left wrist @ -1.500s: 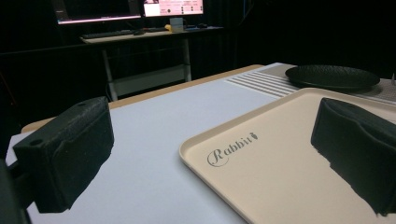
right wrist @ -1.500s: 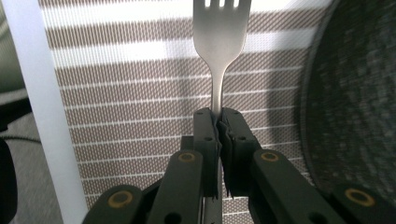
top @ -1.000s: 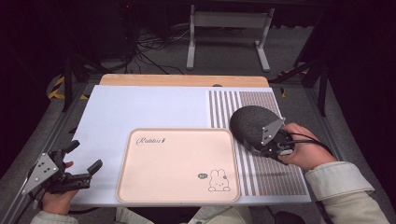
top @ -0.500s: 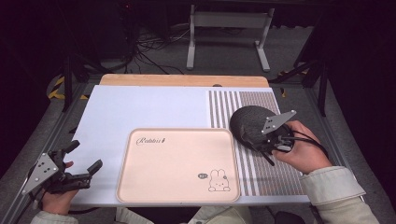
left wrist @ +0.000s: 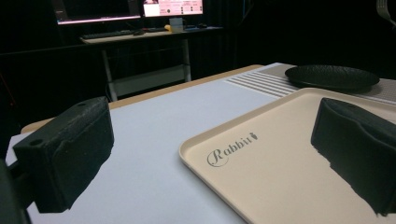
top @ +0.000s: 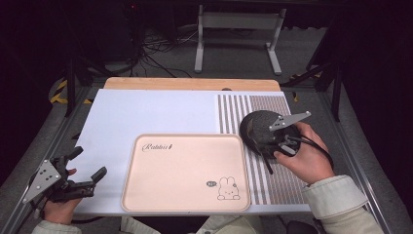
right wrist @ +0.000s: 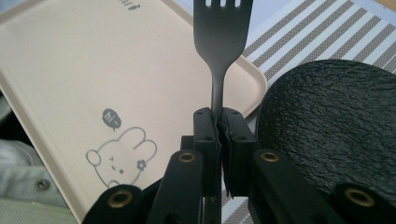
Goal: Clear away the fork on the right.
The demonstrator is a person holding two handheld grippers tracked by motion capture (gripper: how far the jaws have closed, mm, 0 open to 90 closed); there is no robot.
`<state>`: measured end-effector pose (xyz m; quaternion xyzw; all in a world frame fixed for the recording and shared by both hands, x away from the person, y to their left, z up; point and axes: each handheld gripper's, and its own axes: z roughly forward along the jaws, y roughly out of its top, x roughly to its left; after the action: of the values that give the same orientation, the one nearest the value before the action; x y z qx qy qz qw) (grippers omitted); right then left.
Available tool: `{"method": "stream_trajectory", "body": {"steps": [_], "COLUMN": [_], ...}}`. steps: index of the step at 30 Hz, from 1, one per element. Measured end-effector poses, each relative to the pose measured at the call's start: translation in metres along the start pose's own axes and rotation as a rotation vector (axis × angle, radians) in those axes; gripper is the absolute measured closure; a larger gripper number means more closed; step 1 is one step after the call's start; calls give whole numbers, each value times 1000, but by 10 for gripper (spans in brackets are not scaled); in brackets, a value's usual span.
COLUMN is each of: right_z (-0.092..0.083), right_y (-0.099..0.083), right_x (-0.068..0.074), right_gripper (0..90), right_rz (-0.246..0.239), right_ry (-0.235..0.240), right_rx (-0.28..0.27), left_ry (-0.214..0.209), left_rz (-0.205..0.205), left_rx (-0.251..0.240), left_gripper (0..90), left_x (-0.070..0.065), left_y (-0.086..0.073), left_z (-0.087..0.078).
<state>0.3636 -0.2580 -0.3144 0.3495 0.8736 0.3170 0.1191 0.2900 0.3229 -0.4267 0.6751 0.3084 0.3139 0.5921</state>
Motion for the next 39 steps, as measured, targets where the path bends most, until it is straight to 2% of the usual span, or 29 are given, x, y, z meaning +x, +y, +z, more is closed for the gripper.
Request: {"method": "stream_trajectory", "body": {"steps": [1,2,8,11,14,15,21,25,29,36,39], "right_z": [1,2,5,7,11,13,29,38,47,59,66], "right_y": [3,5,11,16,20,21,28,32,33,34,35], "right_x": [3,5,11,17,25,28,38,41,43,46,47], "right_gripper": [860,860,860,860,860,860,860,860,860,860,859], "right_rz": [36,52,87,123,198,206,198,216,273,270,294], "right_ry": [-8,-15,-21,-27,-31,-44,-70,-80,-85,-82,-78], "right_rx": [-11,-11,0,8,6,19,73,98,125,164,192], "left_ry": [0,1,0,0,2,3,2,2,0,-1,-1], "left_rz": [2,-1,-1,-1,-1,-1,-2,-2,-2,-1,0], "left_rx": [-1,-2,-1,0,-2,-3,-4,-4,-4,-4,-4], "left_gripper": [1,1,1,1,1,1,1,1,1,1,1], "left_x": [0,0,0,0,0,0,0,0,0,0,0], "left_y": [0,0,0,0,0,0,0,0,0,0,0], "left_z": [0,0,0,0,0,0,0,0,0,0,0]}}
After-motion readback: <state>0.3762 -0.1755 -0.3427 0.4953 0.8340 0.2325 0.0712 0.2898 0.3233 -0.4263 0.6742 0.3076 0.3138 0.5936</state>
